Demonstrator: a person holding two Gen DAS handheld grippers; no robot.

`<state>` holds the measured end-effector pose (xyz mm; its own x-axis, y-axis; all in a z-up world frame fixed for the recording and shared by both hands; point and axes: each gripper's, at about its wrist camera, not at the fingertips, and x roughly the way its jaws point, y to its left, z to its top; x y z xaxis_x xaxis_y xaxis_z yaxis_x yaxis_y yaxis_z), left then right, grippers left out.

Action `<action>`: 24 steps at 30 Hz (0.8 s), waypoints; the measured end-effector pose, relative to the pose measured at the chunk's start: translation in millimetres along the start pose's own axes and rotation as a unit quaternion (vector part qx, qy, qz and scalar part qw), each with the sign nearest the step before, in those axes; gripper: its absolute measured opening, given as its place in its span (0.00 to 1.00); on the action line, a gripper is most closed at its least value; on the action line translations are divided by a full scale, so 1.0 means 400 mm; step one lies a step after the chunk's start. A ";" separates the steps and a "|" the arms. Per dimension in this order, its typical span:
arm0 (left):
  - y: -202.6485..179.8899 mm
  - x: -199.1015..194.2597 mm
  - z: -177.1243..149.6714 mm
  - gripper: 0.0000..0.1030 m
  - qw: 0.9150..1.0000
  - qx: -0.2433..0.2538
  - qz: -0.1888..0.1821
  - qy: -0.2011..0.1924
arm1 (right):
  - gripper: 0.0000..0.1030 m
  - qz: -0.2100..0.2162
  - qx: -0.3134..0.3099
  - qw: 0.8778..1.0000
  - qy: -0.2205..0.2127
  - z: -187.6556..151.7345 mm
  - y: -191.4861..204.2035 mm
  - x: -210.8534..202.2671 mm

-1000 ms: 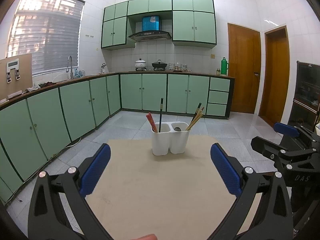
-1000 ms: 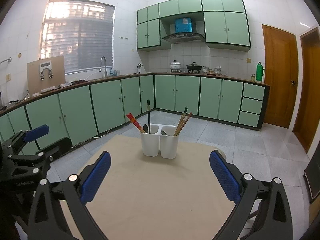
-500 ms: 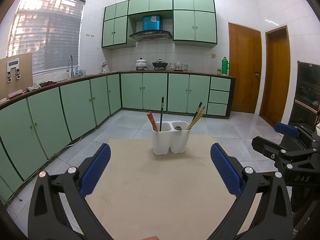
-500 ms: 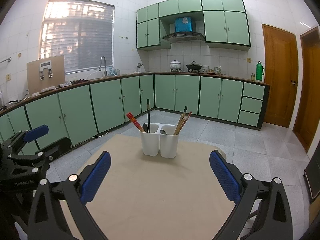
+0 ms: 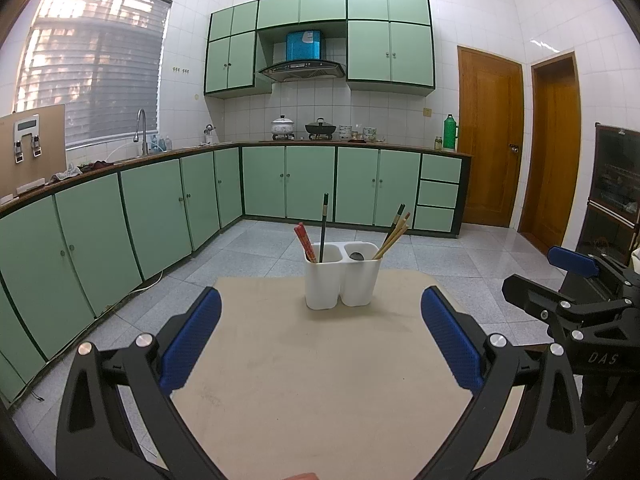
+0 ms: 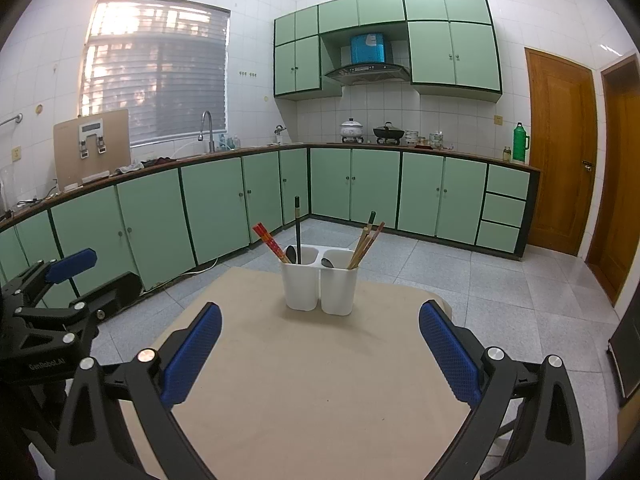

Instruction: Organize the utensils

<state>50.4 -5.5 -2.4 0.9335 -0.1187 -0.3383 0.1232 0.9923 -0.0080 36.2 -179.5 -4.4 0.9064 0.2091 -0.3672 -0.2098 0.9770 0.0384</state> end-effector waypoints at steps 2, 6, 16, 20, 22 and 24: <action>0.000 0.000 0.000 0.94 1.000 0.000 0.000 0.000 | 0.94 0.000 0.001 1.000 0.000 0.000 0.000 0.000; 0.000 0.000 0.000 0.94 1.000 0.000 0.000 0.000 | 0.94 0.000 0.000 1.000 0.000 -0.002 0.001 0.002; 0.001 0.001 -0.007 0.94 1.000 -0.002 0.000 0.002 | 0.94 0.001 0.001 1.000 0.001 -0.003 0.001 0.004; 0.001 0.002 -0.010 0.94 1.000 -0.002 0.000 0.003 | 0.94 0.001 0.001 1.000 0.002 -0.003 0.001 0.004; 0.002 0.001 -0.011 0.94 1.000 -0.002 0.000 0.003 | 0.94 0.001 0.000 1.000 0.001 -0.003 0.001 0.003; 0.001 0.002 -0.011 0.94 1.000 -0.002 0.000 0.003 | 0.94 0.001 0.000 1.000 0.001 -0.003 0.001 0.004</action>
<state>49.6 -4.9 -6.8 0.9317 -0.1184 -0.3433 0.1215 0.9925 -0.0126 37.0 -178.8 -6.0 0.9057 0.2104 -0.3681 -0.2107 0.9767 0.0397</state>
